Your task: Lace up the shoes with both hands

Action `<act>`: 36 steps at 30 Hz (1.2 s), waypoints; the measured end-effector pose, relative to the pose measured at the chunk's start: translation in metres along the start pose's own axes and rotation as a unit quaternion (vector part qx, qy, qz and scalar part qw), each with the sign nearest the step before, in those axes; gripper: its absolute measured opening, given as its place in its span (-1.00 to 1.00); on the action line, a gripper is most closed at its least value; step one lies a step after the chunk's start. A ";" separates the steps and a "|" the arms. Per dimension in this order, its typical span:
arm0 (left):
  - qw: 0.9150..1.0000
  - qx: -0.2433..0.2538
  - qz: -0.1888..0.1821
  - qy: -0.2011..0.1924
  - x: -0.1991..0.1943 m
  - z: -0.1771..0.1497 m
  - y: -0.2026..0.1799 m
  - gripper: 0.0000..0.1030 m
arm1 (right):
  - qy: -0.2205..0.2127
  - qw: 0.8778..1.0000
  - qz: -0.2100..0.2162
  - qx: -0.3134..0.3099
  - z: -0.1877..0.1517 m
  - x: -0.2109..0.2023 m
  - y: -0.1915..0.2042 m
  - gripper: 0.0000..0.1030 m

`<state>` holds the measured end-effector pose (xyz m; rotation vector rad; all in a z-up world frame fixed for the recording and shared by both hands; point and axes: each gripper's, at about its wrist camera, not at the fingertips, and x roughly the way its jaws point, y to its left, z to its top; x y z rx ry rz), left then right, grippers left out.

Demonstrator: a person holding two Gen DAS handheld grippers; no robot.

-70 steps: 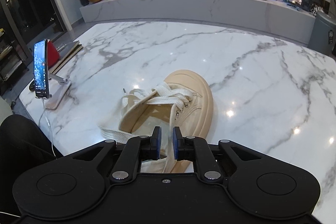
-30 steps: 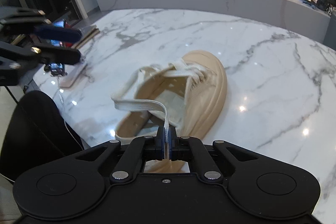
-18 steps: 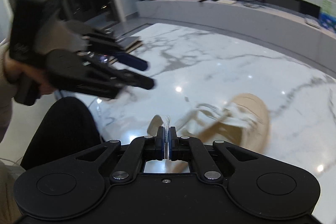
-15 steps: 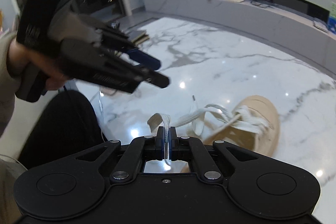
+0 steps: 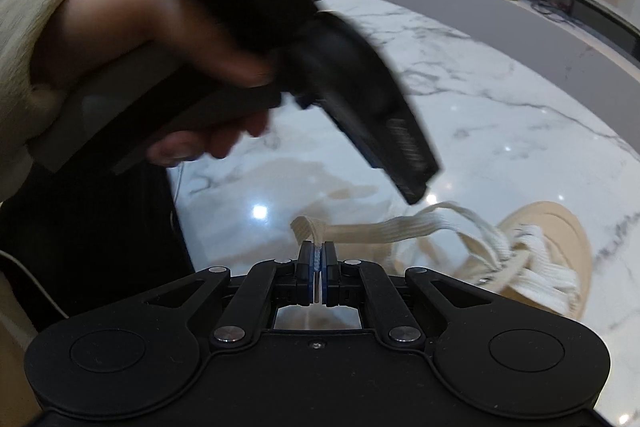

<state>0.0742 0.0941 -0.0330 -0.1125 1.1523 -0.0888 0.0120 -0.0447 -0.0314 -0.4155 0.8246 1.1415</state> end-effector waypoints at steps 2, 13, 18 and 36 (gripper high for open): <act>1.000 -0.001 0.002 0.007 0.004 0.001 0.000 -0.27 | 0.000 1.000 0.011 -0.002 -0.003 0.005 -0.001 -0.95; 0.999 -0.025 0.015 0.021 0.019 0.010 0.000 -0.52 | -0.023 0.999 0.016 -0.020 -0.009 -0.002 -0.003 -0.80; 0.999 -0.013 0.022 0.018 0.025 0.006 -0.002 -0.83 | -0.032 0.999 0.000 -0.018 -0.014 -0.018 -0.004 -0.78; 0.999 -0.034 0.017 -0.004 0.006 0.011 0.007 -0.71 | -0.042 0.998 -0.033 0.011 -0.026 -0.056 -0.011 -0.61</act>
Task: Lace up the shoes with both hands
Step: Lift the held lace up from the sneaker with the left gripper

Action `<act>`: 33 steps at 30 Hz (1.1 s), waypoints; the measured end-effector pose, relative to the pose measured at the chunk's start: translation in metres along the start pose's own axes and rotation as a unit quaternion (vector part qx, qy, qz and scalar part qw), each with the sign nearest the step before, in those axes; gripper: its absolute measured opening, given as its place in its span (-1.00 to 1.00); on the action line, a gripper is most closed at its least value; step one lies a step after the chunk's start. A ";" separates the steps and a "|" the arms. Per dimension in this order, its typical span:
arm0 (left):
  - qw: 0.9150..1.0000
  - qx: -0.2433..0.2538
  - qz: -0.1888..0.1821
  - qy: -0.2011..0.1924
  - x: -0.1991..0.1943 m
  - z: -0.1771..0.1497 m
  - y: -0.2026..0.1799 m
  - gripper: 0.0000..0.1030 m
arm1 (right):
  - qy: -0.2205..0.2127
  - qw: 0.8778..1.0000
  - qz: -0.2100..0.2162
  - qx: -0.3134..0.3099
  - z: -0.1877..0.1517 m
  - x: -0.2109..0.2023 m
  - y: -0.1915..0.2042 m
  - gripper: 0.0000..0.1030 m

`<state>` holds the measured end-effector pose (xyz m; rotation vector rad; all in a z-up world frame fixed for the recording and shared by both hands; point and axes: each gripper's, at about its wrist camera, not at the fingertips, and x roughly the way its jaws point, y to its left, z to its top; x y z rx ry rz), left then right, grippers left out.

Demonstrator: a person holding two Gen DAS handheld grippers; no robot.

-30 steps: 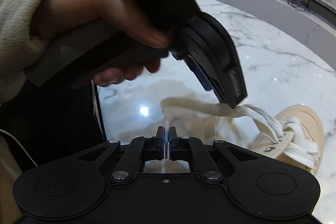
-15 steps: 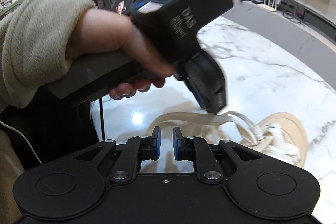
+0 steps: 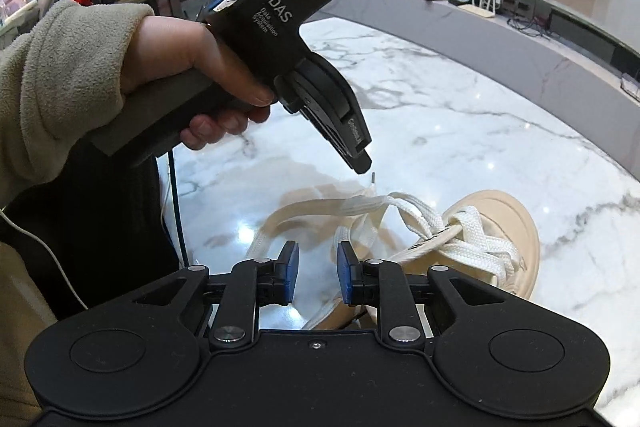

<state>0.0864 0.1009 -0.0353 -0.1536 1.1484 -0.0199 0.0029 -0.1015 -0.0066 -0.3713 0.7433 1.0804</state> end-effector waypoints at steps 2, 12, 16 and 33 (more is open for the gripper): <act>1.000 -0.007 -0.004 0.001 0.003 0.000 -0.001 -0.60 | -0.002 1.000 0.003 -0.002 0.002 0.000 0.003 -0.61; 1.000 -0.001 0.020 0.016 0.022 -0.001 -0.009 -0.51 | 0.004 1.000 0.003 0.001 0.004 0.002 0.003 -0.60; 0.999 0.023 0.036 0.007 0.025 -0.001 -0.017 -0.54 | 0.004 1.000 0.009 0.003 0.001 0.002 0.002 -0.60; 0.996 0.054 0.045 -0.050 -0.005 0.004 -0.009 -0.98 | 0.008 1.000 0.015 0.002 0.009 0.012 -0.002 -0.60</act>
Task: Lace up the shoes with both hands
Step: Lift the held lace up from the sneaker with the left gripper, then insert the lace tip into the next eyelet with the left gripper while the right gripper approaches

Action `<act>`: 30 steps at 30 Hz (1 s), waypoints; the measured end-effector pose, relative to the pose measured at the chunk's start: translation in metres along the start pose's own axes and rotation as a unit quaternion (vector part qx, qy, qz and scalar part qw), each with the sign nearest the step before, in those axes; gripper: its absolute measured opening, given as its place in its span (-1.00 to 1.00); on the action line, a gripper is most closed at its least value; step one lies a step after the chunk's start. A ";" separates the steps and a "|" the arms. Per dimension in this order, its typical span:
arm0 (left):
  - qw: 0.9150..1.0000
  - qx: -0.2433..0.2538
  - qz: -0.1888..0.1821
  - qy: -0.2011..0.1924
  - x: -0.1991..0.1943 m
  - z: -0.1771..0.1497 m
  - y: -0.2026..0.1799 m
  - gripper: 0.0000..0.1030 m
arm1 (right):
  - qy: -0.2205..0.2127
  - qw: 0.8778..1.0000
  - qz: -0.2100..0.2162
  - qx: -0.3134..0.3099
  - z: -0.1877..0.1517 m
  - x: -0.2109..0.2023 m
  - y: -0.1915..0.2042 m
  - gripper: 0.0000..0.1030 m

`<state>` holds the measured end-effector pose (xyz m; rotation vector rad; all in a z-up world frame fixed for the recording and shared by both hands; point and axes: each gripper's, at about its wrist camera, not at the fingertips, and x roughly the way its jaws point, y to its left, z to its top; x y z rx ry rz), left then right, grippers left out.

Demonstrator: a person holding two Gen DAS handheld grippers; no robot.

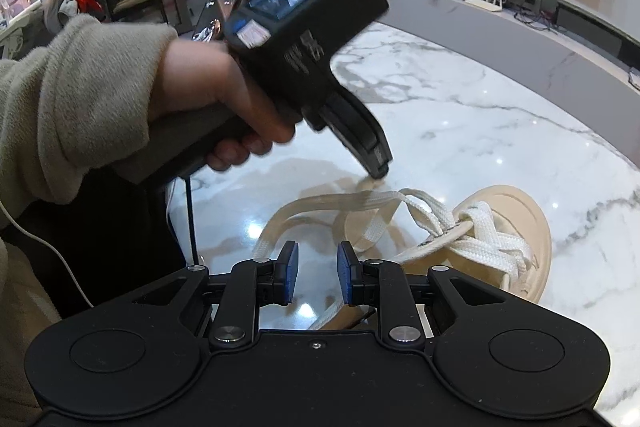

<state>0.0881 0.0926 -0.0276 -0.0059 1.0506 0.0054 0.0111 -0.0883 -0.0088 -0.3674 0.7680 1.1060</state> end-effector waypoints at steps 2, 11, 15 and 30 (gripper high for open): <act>1.000 0.006 0.006 -0.015 -0.012 0.004 0.002 -0.97 | 0.000 1.000 0.001 -0.003 0.002 0.002 0.001 -0.60; 0.996 0.013 0.024 -0.088 -0.061 0.024 0.010 -0.97 | 0.006 1.000 0.001 -0.025 0.013 0.014 0.005 -0.60; 0.992 0.022 0.017 -0.123 -0.086 0.033 0.010 -0.97 | 0.004 1.000 -0.001 -0.031 0.017 0.016 0.005 -0.60; 0.960 0.213 -0.095 -0.158 -0.137 0.021 -0.061 -0.97 | -0.021 0.996 -0.085 0.011 0.005 -0.040 -0.013 -0.61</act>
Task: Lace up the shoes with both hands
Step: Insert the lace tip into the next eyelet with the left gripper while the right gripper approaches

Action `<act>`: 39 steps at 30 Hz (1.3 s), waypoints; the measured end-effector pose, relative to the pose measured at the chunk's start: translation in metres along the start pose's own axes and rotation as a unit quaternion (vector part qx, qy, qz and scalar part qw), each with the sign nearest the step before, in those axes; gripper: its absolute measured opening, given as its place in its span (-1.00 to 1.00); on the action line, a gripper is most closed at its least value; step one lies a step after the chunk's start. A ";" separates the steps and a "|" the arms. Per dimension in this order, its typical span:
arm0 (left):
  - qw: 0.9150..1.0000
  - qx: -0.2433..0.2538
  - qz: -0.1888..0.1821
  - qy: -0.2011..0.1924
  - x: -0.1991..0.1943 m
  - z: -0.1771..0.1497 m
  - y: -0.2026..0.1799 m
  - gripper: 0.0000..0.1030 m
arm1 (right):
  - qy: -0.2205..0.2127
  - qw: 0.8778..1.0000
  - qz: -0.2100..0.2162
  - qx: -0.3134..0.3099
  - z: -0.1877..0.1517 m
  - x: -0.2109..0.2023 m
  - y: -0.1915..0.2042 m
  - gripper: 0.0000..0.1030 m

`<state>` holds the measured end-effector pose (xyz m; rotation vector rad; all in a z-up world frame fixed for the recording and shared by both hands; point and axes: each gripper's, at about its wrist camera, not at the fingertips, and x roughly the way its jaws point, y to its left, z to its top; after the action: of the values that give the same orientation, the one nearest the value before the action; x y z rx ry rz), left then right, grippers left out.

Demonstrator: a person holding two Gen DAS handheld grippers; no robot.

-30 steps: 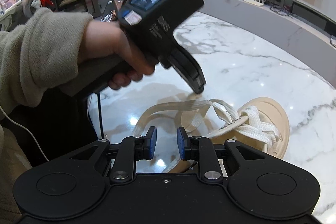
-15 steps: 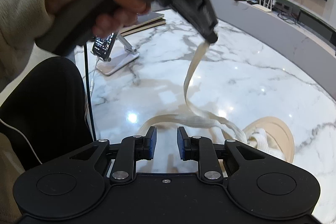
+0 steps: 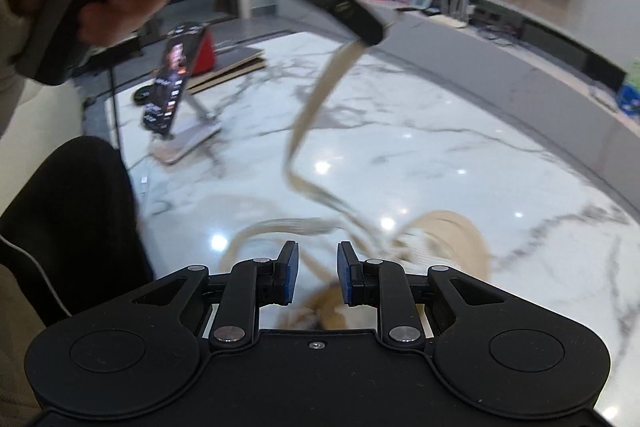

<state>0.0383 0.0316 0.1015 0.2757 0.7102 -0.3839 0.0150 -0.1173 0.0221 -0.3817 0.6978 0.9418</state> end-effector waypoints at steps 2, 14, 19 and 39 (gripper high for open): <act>1.000 0.024 -0.012 0.009 0.005 0.001 -0.011 -0.97 | 0.002 1.000 -0.018 0.004 -0.004 -0.007 -0.006 -0.61; 0.981 0.160 -0.069 0.083 0.040 -0.005 -0.071 -0.97 | 0.008 0.997 -0.059 0.055 -0.029 -0.012 -0.027 -0.83; 0.971 0.189 -0.089 0.116 0.062 -0.010 -0.087 -0.97 | -0.007 0.996 -0.049 0.075 -0.034 -0.007 -0.033 -0.91; 0.924 0.311 -0.115 0.192 0.103 -0.027 -0.115 -0.97 | -0.021 0.992 -0.045 0.118 -0.051 -0.008 -0.053 -0.93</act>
<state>0.0447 -0.0864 -0.0005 0.8925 0.9982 -0.7949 0.0372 -0.1807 -0.0086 -0.1822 0.7390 0.7700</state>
